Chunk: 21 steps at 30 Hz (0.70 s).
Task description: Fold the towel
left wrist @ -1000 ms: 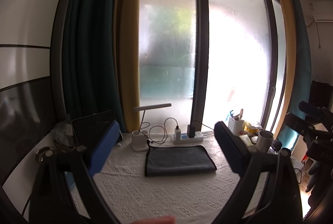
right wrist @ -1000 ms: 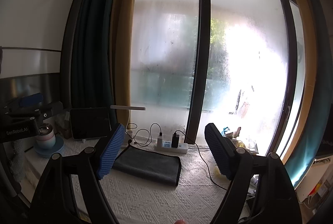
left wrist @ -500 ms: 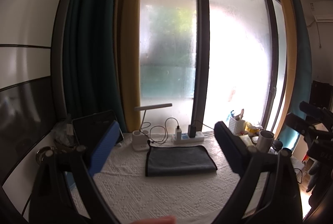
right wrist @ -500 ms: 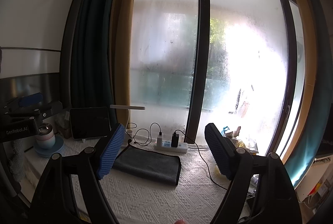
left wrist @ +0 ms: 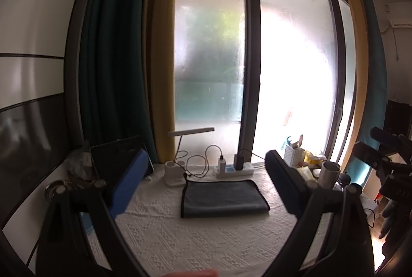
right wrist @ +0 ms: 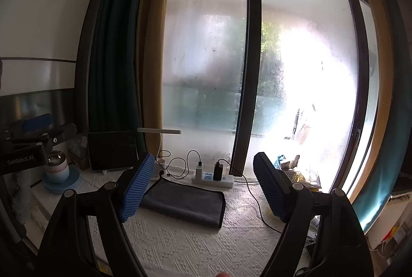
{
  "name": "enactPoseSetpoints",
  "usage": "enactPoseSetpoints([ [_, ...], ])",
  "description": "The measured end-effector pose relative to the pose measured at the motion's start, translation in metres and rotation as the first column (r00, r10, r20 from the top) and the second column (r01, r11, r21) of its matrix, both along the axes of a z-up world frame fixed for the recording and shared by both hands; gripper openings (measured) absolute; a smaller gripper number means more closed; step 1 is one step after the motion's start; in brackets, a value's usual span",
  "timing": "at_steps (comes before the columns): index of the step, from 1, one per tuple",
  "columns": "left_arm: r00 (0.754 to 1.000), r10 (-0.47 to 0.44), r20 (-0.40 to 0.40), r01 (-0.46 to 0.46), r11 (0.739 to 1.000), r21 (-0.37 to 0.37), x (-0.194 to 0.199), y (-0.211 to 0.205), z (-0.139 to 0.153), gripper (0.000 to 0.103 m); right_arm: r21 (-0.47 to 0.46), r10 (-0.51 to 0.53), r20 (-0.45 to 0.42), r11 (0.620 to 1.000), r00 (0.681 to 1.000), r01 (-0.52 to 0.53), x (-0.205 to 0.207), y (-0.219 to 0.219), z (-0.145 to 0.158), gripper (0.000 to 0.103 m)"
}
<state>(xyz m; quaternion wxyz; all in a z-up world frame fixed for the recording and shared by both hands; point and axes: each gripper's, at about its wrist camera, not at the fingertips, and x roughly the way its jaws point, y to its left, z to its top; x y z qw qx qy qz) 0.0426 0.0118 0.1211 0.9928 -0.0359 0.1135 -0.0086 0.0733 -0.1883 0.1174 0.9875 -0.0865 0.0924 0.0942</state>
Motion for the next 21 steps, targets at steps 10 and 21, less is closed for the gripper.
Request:
enactPoseSetpoints([
  [10, 1.0, 0.006, 0.001, -0.006, 1.0, 0.005, 0.0004, 0.0012, -0.0005, 0.093, 0.0, 0.002, 0.0, 1.0, 1.0, -0.002, 0.0001, -0.0012, 0.0002, 0.082],
  [21, 1.0, 0.005, 0.0, -0.005, 1.0, 0.004, 0.0004, 0.0015, -0.0006, 0.093, 0.0, -0.001, -0.001, 1.0, 1.0, 0.001, 0.0003, -0.001, 0.0005, 0.082],
])
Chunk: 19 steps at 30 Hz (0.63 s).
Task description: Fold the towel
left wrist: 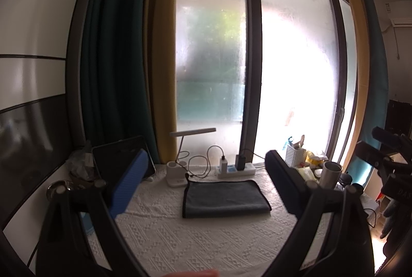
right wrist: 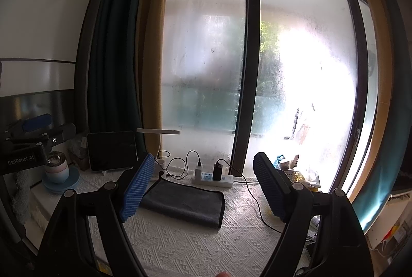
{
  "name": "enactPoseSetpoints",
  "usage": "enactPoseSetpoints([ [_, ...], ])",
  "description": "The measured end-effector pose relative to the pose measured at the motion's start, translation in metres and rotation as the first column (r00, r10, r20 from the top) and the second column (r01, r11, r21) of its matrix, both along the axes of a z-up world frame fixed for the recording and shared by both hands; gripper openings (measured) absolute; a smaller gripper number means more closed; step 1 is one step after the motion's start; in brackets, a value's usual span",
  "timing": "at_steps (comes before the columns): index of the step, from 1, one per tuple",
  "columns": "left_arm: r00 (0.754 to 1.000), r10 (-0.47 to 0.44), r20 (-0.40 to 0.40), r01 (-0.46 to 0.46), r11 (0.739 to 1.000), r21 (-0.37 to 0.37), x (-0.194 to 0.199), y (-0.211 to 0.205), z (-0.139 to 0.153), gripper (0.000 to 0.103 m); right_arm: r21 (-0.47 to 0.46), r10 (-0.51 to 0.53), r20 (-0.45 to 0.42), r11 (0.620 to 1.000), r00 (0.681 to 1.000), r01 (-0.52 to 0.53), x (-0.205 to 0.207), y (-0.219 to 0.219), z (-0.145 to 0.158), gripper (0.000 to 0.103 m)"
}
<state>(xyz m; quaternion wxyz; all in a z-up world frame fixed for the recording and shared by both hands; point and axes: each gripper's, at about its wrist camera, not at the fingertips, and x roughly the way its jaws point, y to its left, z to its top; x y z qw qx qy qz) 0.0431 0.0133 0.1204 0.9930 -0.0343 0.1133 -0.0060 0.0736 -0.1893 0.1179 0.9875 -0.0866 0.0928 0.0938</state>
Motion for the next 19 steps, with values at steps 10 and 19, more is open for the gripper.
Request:
enactPoseSetpoints([
  [10, 1.0, 0.0, 0.0, 0.0, 1.0, 0.0, 0.0003, 0.0004, 0.0, 0.093, 0.001, -0.001, 0.0, 1.0, 1.0, 0.001, -0.0002, 0.0006, -0.0003, 0.082],
  [19, 1.0, 0.003, 0.008, -0.004, 1.0, 0.007, 0.0026, -0.0006, -0.0023, 0.093, -0.002, 0.003, -0.005, 1.0, 1.0, -0.003, 0.0007, 0.0014, -0.0005, 0.082],
])
